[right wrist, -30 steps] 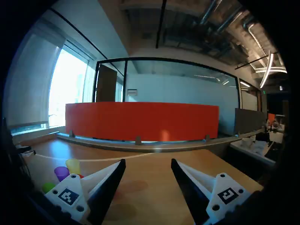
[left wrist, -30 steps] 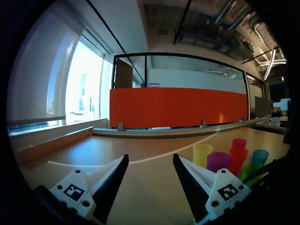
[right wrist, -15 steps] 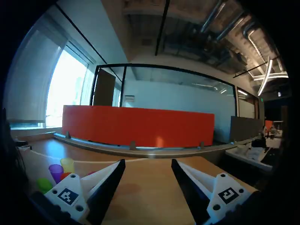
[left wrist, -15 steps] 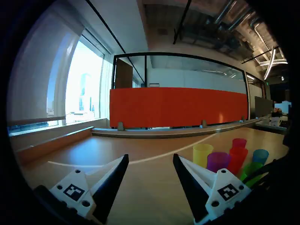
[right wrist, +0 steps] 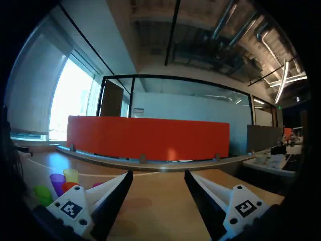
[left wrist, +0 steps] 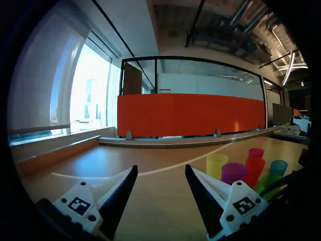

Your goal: Pour water

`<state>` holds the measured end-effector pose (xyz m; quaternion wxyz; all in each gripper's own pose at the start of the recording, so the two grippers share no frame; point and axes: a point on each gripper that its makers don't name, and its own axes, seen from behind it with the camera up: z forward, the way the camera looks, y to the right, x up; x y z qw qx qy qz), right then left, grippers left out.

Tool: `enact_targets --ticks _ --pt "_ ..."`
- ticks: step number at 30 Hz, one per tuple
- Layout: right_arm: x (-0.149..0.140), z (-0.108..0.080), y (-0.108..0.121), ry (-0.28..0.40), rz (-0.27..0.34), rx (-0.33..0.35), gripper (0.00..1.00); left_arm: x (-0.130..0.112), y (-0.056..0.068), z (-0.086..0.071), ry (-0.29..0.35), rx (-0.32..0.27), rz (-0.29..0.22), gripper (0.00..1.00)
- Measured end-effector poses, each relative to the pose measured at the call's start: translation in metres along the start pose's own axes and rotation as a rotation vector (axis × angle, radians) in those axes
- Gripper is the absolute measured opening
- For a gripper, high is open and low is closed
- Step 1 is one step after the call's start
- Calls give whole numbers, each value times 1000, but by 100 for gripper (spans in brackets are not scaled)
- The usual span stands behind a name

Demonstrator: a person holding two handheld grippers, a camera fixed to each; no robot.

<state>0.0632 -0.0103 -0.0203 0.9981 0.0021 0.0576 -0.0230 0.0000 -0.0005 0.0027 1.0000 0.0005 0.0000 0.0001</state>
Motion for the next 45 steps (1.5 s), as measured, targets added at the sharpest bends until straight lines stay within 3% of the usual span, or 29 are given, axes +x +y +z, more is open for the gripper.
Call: enact_targets --ticks 20,45 --pt "-41 10 9 -41 55 -4 99 0 0 -1 0 0 0 87" --pt "-65 12 5 -114 45 0 99 0 1 -1 0 0 0 87"
